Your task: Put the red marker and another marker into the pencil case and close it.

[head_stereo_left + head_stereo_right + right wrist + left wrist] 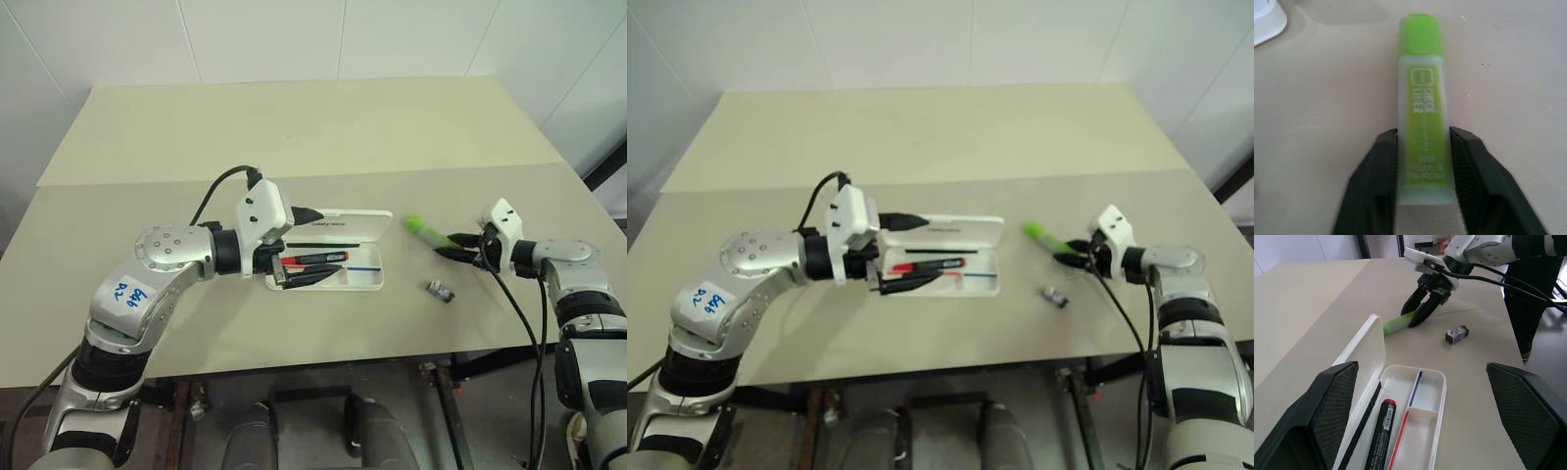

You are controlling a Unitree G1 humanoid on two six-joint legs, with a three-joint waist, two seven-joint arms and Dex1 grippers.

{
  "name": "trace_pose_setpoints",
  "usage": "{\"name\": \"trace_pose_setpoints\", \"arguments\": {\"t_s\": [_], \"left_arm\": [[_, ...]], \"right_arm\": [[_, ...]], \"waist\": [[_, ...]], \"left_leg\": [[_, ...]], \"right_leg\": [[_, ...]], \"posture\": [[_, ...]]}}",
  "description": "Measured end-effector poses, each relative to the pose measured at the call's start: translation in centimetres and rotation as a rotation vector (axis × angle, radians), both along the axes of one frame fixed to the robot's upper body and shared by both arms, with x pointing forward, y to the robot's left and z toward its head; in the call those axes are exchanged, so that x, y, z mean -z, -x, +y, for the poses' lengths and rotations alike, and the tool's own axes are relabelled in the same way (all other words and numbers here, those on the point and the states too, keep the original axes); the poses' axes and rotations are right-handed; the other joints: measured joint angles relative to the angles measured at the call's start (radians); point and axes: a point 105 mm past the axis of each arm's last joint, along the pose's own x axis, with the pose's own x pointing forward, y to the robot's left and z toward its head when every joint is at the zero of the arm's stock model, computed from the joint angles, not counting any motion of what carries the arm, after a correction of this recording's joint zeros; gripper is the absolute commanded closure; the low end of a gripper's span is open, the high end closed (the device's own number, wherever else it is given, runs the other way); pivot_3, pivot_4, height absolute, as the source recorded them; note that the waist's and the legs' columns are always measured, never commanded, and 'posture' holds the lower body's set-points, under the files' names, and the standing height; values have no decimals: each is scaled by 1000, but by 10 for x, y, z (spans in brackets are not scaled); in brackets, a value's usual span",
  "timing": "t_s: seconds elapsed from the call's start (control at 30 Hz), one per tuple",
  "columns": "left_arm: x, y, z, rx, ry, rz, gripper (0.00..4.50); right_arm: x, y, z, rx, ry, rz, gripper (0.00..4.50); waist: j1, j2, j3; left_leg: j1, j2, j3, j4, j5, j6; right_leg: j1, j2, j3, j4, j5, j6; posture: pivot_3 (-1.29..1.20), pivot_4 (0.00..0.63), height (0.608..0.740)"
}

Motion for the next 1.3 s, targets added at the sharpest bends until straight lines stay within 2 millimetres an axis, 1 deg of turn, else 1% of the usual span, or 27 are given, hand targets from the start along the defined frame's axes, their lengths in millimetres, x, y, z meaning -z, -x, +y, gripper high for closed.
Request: {"name": "trace_pose_setpoints", "arguments": {"t_s": [0.17, 0.27, 0.37, 0.47, 0.57, 0.6, 0.63, 0.77, 0.8, 0.87, 0.93, 1.0, 1.07, 1.1, 1.13, 1.17, 1.2, 1.23, 1.27, 1.3], "left_arm": [[-2, 0, 0, 13, -1, -18, 0], [2, -4, 3, 10, -23, -25, 0], [7, -7, 9, 9, -51, -42, 0], [22, -11, 22, -13, -72, -20, 0], [31, -12, 36, -25, -52, -23, 0], [32, -12, 38, -26, -44, -25, 0], [31, -12, 41, -24, -34, -34, 0], [30, -6, 49, 1, -2, -54, 0], [30, -5, 51, 4, 1, -56, 0], [33, -4, 59, 0, 7, -55, 0], [36, -4, 71, -20, 2, -50, 0], [37, -5, 78, -26, -2, -49, 0], [36, -3, 83, -25, -6, -66, 0], [36, -2, 86, -28, -6, -72, 0], [37, -2, 89, -33, -7, -69, 0], [41, -2, 93, -39, -12, -60, 0], [42, -3, 96, -42, -20, -59, 0], [43, -2, 97, -42, -20, -57, 0], [44, -2, 99, -43, -20, -62, 0], [45, -1, 99, -40, -24, -63, 0]], "right_arm": [[0, -1, -1, 7, 8, -6, 3404], [-1, -3, -4, 31, 28, -25, 3404], [-1, 2, -11, 41, 51, -41, 3404], [-1, 14, -30, 64, 73, -41, 3404], [-2, 38, -50, 67, 90, -27, 3404], [-2, 45, -53, 59, 94, -16, 3404], [-3, 53, -51, 30, 89, -17, 3404], [-10, 82, -41, -67, 78, -6, 3404], [-14, 86, -40, -71, 74, -11, 3404], [-30, 99, -29, -113, 55, -44, 3404], [-45, 112, -9, -184, 38, -74, 3404], [-51, 121, 12, -250, 28, -81, 3404], [-54, 127, 32, -307, 11, -88, 3404], [-54, 129, 45, -337, -3, -91, 3404], [-53, 130, 57, -371, -20, -90, 3404], [-51, 131, 69, -407, -32, -89, 3404], [-51, 132, 81, -442, -45, -89, 3404], [-49, 132, 91, -469, -60, -83, 3404], [-51, 129, 101, -495, -70, -87, 3404], [-50, 127, 109, -517, -79, -89, 3404]], "waist": [[0, 0, 0], [0, 0, 0], [4, 0, 0], [9, 0, 0], [16, 0, 0], [16, 0, 0], [18, 0, 0], [17, 1, 0], [17, 2, 0], [17, 2, 0], [16, 2, 0], [15, 2, 0], [11, 2, 0], [3, 4, -1], [-3, 11, -3], [-3, 19, -8], [1, 16, -8], [2, 8, -10], [2, -10, -11], [3, -9, -10]], "left_leg": [[0, 0, 0, 0, 0, 0], [0, 0, 0, 0, 0, 0], [0, -2, 0, 0, 0, -1], [-1, -2, 0, -1, 1, 0], [-1, -2, 0, -3, 1, 1], [-1, -2, 0, -3, 1, 1], [-1, -1, 0, -4, 1, 1], [0, -1, 1, -3, 0, 1], [0, -1, 1, -3, 0, -1], [1, -1, 0, -2, -2, -3], [1, -1, -1, -1, -2, -3], [0, -1, -2, -1, -2, -3], [-3, 0, -2, -4, -3, -2], [-5, 4, -3, -7, -3, -1], [-8, 14, -3, -10, -3, -1], [-22, 29, -1, -20, -1, 2], [-21, 40, 3, -26, 2, 6], [-5, 35, 16, -29, 5, 8], [6, 13, 26, -26, 8, 10], [10, 3, 22, -27, 9, 7]], "right_leg": [[0, 0, 0, 0, 0, 0], [0, 0, 0, 0, 0, -1], [0, -2, 0, 0, 0, -1], [0, -2, 0, -2, 0, -1], [-2, -2, 0, -1, 0, 0], [-2, -1, 0, -1, 0, 0], [-2, -1, 0, -1, 0, 0], [-2, -1, 0, 0, 0, 0], [-2, -1, 1, 0, 0, -1], [-2, -1, 1, -1, -2, -4], [-2, 0, 1, -3, -1, -6], [-1, 0, 1, -9, 3, -6], [1, 3, 1, -25, 13, -5], [6, 8, 0, -43, 25, -4], [14, 18, -4, -68, 38, -5], [21, 26, -9, -82, 55, -9], [14, 17, -28, -28, 29, -34], [14, 11, -29, 35, -30, -52], [16, 9, -9, 43, -75, -19], [15, 5, -8, 49, -82, -24]], "posture": [[0, 150, 740], [0, 150, 740], [0, 150, 740], [0, 150, 740], [0, 150, 740], [0, 150, 740], [0, 150, 740], [0, 150, 740], [0, 150, 740], [0, 150, 740], [0, 150, 740], [0, 150, 740], [0, 150, 740], [0, 150, 740], [0, 150, 740], [0, 150, 740], [0, 150, 740], [0, 150, 740], [0, 150, 740], [0, 150, 740]]}}
